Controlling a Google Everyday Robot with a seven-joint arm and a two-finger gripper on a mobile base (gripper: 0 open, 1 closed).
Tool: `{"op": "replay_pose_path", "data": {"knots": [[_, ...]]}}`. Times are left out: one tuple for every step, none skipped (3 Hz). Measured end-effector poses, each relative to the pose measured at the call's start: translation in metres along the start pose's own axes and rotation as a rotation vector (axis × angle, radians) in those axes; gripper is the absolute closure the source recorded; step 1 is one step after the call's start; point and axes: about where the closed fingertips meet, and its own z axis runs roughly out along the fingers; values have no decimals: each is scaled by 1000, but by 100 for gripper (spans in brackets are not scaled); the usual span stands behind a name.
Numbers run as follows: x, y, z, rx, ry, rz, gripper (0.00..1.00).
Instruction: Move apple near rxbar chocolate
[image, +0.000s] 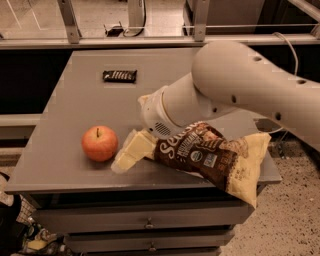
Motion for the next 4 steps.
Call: {"op": "replay_pose_path", "data": {"knots": [[-7,1,37,-19,-60,19,0],[-8,5,59,-48,-96,27,0],[-15,14,70,-77,-136,17,0],[-30,26,76,-103,-190,-16,3]]}}
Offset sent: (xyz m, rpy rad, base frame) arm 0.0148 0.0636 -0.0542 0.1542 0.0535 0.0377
